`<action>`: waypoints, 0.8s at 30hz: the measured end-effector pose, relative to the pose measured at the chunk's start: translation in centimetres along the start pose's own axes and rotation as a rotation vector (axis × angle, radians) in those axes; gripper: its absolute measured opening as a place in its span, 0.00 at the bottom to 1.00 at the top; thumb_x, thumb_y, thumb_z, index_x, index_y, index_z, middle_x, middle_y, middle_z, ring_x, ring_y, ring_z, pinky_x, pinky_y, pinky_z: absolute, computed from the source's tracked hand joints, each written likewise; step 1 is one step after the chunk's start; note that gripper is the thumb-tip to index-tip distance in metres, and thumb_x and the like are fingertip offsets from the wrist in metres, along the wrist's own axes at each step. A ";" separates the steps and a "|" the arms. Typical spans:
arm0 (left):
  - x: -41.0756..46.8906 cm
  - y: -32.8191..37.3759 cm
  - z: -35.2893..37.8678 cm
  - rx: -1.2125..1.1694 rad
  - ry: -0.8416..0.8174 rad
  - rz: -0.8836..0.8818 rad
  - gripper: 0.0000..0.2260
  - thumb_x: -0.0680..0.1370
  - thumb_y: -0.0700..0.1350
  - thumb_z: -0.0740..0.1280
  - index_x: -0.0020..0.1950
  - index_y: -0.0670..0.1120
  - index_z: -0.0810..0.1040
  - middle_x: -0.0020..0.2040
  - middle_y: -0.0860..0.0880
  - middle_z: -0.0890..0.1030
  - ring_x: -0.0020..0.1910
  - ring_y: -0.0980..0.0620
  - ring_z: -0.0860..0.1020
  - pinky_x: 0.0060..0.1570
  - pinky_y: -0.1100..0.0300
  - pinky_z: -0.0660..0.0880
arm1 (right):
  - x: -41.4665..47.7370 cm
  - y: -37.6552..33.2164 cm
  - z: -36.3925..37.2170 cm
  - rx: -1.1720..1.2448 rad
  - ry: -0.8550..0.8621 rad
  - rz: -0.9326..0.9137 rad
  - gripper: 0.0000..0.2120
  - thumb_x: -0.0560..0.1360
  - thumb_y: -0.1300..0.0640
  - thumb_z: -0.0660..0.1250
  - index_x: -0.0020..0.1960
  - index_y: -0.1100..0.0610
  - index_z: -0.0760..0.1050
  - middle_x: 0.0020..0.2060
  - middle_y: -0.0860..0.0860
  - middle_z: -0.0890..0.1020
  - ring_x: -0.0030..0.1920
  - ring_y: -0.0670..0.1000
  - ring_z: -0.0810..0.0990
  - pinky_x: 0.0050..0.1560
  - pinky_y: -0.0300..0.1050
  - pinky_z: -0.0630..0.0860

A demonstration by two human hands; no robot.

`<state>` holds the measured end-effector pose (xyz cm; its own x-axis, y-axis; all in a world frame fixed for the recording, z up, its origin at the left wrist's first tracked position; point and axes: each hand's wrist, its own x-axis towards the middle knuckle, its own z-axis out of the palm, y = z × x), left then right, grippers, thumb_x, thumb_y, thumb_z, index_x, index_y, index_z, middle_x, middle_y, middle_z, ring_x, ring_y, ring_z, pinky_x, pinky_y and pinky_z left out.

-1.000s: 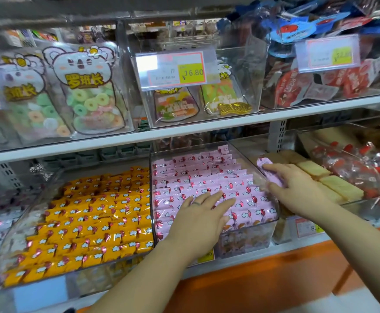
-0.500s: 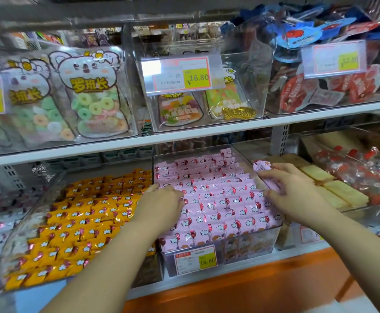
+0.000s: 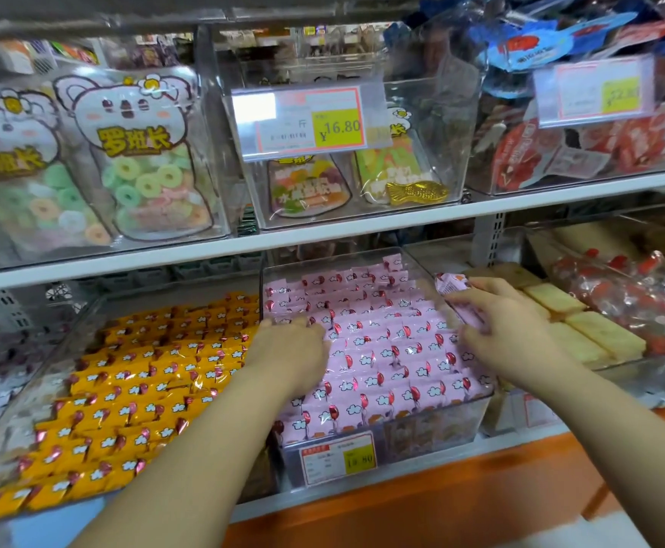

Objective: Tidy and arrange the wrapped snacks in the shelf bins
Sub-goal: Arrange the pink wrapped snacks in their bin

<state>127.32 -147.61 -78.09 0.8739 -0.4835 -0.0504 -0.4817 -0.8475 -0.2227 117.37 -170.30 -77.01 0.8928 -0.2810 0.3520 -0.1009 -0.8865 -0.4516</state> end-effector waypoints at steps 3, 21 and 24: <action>0.3 -0.3 -0.2 -0.035 -0.021 0.005 0.19 0.82 0.52 0.47 0.69 0.50 0.68 0.68 0.48 0.71 0.65 0.48 0.71 0.68 0.47 0.60 | -0.1 0.0 0.0 0.011 -0.004 0.002 0.19 0.73 0.60 0.67 0.62 0.50 0.76 0.66 0.51 0.70 0.61 0.54 0.74 0.56 0.47 0.71; 2.3 0.3 0.5 -0.290 0.251 -0.088 0.13 0.74 0.30 0.60 0.54 0.44 0.71 0.41 0.48 0.75 0.39 0.47 0.75 0.40 0.57 0.73 | 0.6 0.8 0.5 0.027 0.010 -0.007 0.16 0.74 0.56 0.68 0.61 0.48 0.76 0.64 0.49 0.71 0.57 0.51 0.75 0.53 0.44 0.72; 2.4 0.1 0.0 -0.280 0.177 -0.046 0.15 0.73 0.29 0.60 0.55 0.44 0.71 0.46 0.46 0.78 0.43 0.46 0.77 0.40 0.57 0.72 | 0.6 0.6 0.5 -0.004 0.026 -0.011 0.17 0.73 0.57 0.68 0.61 0.47 0.76 0.65 0.49 0.71 0.56 0.52 0.76 0.51 0.45 0.73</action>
<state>129.36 -148.84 -78.26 0.8821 -0.4531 0.1288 -0.4627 -0.8847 0.0568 118.10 -170.77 -77.47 0.8822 -0.2806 0.3781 -0.0929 -0.8910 -0.4445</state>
